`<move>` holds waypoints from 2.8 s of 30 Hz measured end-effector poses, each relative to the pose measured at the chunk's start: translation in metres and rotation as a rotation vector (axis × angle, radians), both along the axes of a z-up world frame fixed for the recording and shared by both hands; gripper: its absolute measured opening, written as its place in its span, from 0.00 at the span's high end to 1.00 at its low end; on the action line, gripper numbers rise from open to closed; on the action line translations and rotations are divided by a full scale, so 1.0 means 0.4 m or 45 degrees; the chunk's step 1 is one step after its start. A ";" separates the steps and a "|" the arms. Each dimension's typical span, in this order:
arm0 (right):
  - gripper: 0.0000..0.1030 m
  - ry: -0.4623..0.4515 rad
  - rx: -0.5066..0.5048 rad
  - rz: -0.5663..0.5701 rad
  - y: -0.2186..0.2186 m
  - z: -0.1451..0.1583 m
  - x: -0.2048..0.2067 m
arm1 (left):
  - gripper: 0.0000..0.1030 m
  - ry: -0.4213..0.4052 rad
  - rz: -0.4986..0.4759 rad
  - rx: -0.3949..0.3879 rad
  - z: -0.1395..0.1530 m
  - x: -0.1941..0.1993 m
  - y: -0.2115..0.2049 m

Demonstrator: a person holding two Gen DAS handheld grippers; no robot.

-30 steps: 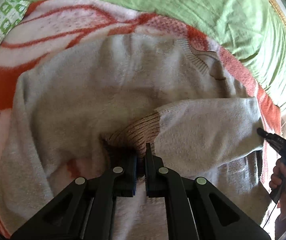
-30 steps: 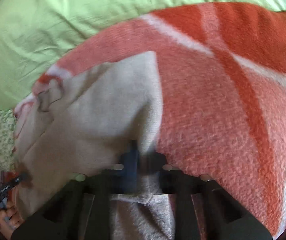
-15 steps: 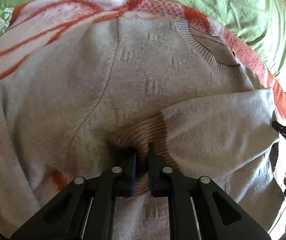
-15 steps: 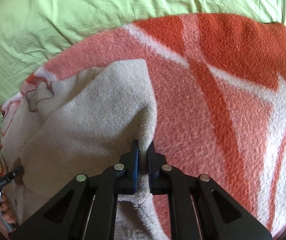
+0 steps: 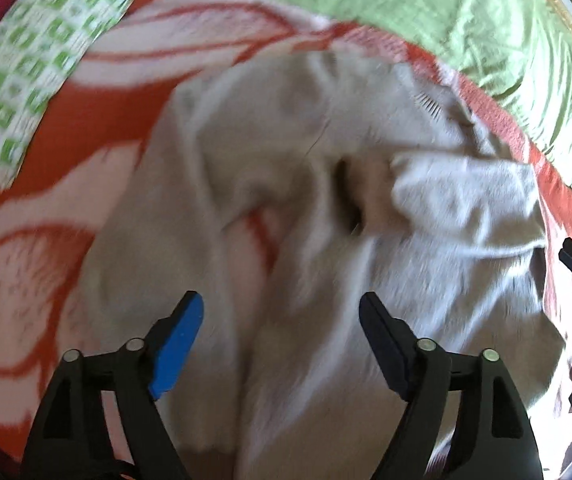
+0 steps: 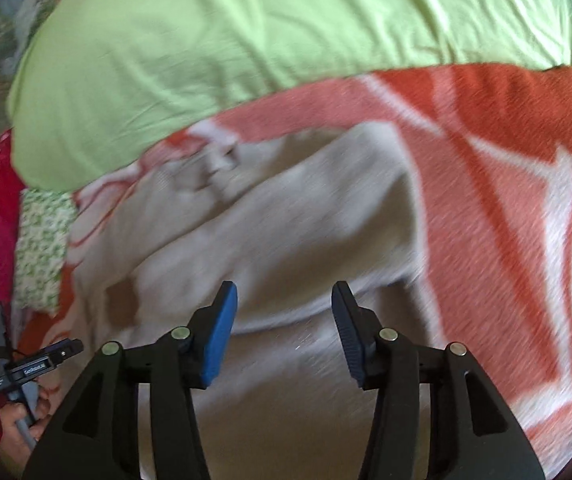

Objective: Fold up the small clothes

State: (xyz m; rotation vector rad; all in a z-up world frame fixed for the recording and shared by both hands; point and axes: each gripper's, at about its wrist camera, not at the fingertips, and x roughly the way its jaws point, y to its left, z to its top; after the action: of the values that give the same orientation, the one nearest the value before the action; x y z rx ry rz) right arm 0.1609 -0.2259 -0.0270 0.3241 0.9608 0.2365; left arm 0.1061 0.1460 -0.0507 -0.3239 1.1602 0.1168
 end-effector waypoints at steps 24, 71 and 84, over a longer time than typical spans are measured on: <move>0.51 0.124 0.041 0.108 0.168 -0.050 -0.093 | 0.68 0.234 -0.084 0.142 -0.149 -0.054 0.079; 0.76 0.294 0.244 -0.038 0.151 -0.238 0.083 | 0.31 0.034 -0.042 0.178 -0.073 0.115 0.027; 0.97 -0.188 0.106 -0.067 -0.101 0.159 0.149 | 0.31 -0.060 0.103 0.278 -0.064 0.259 0.012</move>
State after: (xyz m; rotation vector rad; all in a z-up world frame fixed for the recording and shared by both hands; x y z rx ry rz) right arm 0.2207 -0.2663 0.0366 0.4024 0.7974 0.2493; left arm 0.2099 0.1508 -0.0762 -0.1796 1.0766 0.3031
